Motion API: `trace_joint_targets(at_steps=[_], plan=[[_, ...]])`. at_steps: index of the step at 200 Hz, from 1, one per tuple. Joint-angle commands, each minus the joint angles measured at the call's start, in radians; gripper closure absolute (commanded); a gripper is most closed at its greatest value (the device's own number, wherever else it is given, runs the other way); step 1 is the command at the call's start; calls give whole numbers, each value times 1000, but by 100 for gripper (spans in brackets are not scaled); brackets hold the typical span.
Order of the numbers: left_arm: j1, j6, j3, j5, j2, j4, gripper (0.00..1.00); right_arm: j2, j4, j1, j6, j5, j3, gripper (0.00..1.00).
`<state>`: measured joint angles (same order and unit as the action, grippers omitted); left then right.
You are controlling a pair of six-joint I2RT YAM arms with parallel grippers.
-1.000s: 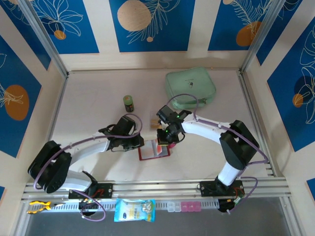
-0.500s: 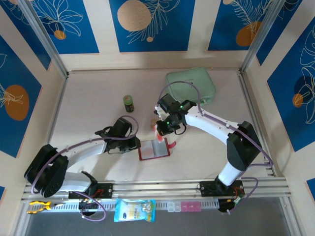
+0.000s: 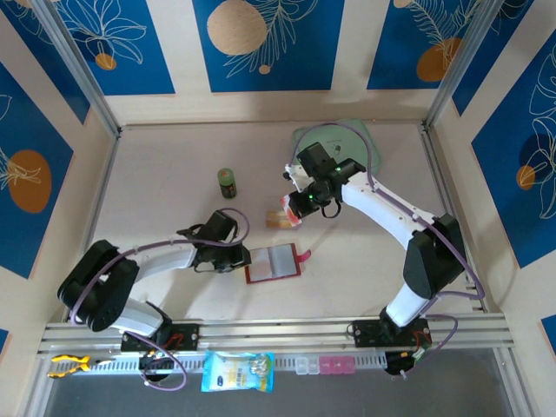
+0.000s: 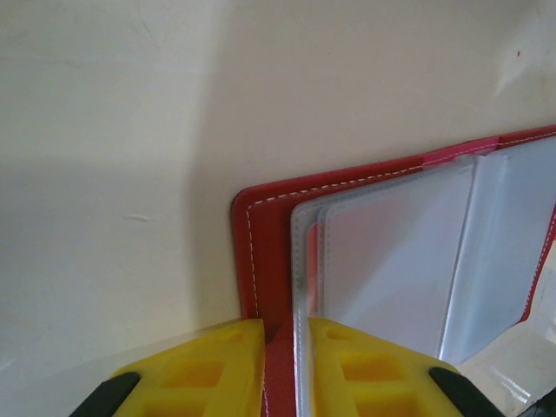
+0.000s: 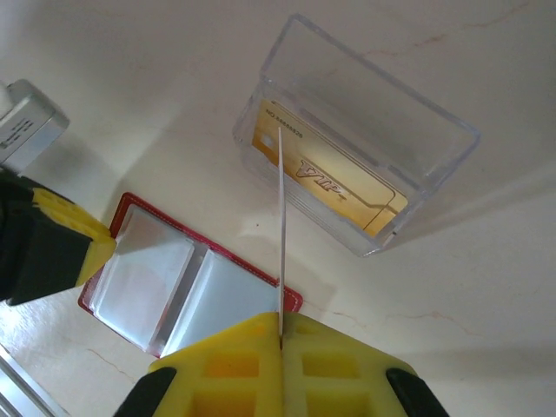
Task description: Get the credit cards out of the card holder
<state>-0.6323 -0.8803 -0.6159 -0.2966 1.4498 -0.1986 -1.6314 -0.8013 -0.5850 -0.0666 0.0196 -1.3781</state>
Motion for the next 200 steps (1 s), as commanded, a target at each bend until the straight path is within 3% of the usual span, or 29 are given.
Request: trace_joint_targets(at_steps=[1, 62, 121, 200], plan=[[12, 27, -34, -20, 29, 5, 80, 47, 9, -1, 138, -43, 4, 100], [26, 43, -63, -18, 43, -10, 80, -9, 1, 12, 467, -33, -36, 100], [42, 50, -75, -7, -28, -75, 80, -189, -135, 95, 727, -151, -234, 100], [84, 51, -17, 19, -170, -161, 79, -422, -279, 126, 896, -170, -495, 100]])
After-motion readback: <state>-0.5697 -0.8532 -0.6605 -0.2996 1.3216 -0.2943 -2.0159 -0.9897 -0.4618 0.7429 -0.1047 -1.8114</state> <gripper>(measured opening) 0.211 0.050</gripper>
